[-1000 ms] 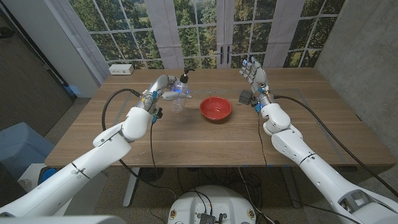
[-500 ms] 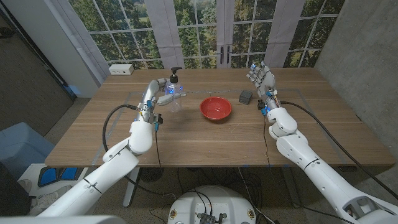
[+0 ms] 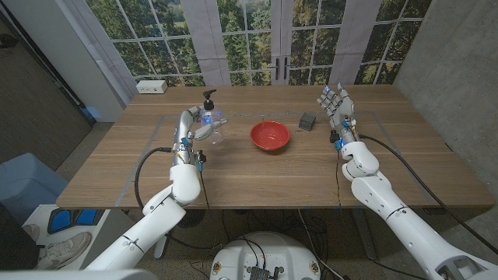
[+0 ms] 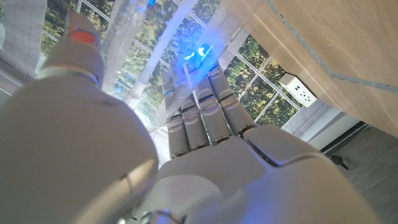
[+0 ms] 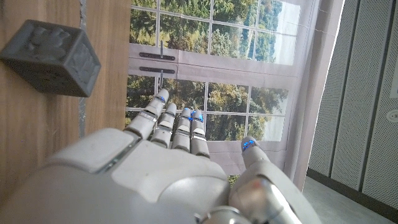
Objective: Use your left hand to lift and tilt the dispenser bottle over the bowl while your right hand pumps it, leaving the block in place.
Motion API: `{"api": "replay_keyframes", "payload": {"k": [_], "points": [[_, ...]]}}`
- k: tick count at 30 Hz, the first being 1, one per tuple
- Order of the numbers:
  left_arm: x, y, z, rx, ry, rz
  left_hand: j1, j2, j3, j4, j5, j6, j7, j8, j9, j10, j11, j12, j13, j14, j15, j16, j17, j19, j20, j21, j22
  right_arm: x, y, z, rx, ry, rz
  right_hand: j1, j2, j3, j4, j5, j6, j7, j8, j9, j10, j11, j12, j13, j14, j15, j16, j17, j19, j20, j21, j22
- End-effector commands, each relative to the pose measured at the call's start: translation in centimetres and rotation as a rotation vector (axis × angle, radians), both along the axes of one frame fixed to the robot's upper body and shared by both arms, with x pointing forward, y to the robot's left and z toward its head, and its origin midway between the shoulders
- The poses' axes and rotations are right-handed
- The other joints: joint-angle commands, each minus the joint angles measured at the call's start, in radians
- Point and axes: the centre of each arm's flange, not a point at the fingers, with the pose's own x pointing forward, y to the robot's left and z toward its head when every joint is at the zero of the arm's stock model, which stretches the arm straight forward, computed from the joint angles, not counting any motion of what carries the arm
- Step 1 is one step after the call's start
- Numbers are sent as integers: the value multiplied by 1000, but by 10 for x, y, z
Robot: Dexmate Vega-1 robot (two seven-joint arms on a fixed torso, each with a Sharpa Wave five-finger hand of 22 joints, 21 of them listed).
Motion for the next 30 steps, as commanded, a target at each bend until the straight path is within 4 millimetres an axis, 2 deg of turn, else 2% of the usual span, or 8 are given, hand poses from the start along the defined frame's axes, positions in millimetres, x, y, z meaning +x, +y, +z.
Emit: {"api": "replay_keyframes", "payload": {"k": [1, 16, 30], "points": [[15, 0, -37, -89, 71, 37, 314, 374, 9, 3, 5, 69, -67, -5, 4, 106, -106, -2, -1, 128, -213, 0, 1, 9, -112, 7, 2, -3, -16, -12, 53, 19, -22, 3, 37, -2, -5, -3, 7, 1, 3, 3, 1, 4, 8, 1, 1, 9, 5, 1, -3, 4, -1, 3], [29, 5, -49, -119, 95, 49, 310, 374, 10, 3, 6, 72, -67, -8, 6, 109, -105, -10, -9, 132, -213, -3, -6, 6, -112, 17, -2, -3, -25, -17, 79, 36, -43, 2, 36, -3, -6, -3, 7, 2, 2, 3, 0, 5, 7, 2, -1, 12, 5, 2, -5, 4, -1, 3], [43, 5, -59, -85, 157, 60, 309, 370, 11, 1, 6, 73, -58, -13, 5, 109, -101, -17, -17, 126, -213, -10, -14, 3, -112, 25, -4, 5, -31, -27, 118, 49, -41, 2, 36, -3, -7, -3, 8, 3, 2, 4, 0, 6, 7, 2, -2, 14, 4, 2, -6, 6, -2, 3]]}}
